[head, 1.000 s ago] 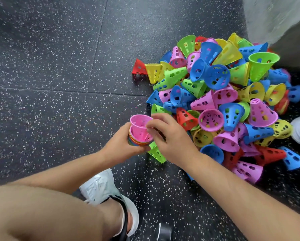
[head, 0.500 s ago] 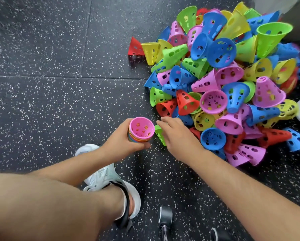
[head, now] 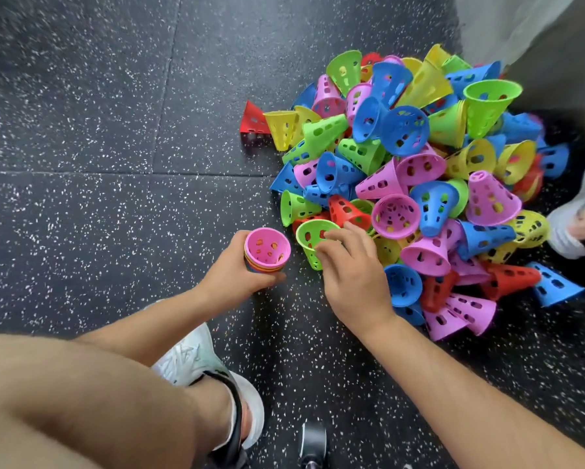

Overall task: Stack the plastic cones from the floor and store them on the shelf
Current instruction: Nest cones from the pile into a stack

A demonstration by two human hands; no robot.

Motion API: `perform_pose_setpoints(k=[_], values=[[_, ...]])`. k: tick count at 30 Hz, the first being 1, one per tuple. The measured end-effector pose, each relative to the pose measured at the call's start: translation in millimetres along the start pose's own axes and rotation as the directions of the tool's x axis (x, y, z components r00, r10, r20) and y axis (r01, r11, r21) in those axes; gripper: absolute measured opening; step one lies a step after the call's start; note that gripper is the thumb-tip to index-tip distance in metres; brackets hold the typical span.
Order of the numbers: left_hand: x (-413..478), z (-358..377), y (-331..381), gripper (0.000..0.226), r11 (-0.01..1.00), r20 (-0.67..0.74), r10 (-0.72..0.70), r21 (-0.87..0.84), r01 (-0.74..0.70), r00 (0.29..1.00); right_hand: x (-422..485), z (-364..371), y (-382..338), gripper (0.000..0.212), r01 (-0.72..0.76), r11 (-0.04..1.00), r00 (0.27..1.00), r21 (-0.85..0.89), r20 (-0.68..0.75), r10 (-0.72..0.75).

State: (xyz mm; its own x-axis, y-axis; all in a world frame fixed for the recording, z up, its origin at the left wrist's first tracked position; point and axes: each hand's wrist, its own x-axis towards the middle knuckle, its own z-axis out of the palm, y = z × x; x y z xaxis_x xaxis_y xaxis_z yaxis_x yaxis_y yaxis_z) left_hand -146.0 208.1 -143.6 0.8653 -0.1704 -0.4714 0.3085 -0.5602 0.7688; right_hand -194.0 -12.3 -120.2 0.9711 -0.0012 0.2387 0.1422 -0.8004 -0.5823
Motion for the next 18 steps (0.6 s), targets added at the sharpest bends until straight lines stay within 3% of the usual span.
perform_pose_setpoints(k=[4,13,16,18], values=[[4.5,-0.5,2.0,0.073,1.0,-0.01,0.012,0.023,-0.012,1.0,17.1,-3.3,-6.0,0.011,0.006,0.982,0.997,0.19,-0.077,0.009],[10.3,4.0,11.2,0.065,0.999,-0.022,0.052,-0.009,-0.053,0.998,36.3,6.0,-11.5,0.013,0.042,0.971,0.986,0.237,-0.164,-0.003],[13.0,2.9,11.9,0.067,0.997,-0.011,0.068,-0.021,-0.068,0.998,39.2,6.5,-11.6,0.014,0.037,0.965,0.992,0.26,-0.128,-0.003],[14.5,3.1,12.7,0.067,0.996,-0.005,0.08,-0.041,-0.08,0.997,38.8,9.5,-12.4,0.016,0.021,0.962,1.0,0.27,-0.018,-0.017]])
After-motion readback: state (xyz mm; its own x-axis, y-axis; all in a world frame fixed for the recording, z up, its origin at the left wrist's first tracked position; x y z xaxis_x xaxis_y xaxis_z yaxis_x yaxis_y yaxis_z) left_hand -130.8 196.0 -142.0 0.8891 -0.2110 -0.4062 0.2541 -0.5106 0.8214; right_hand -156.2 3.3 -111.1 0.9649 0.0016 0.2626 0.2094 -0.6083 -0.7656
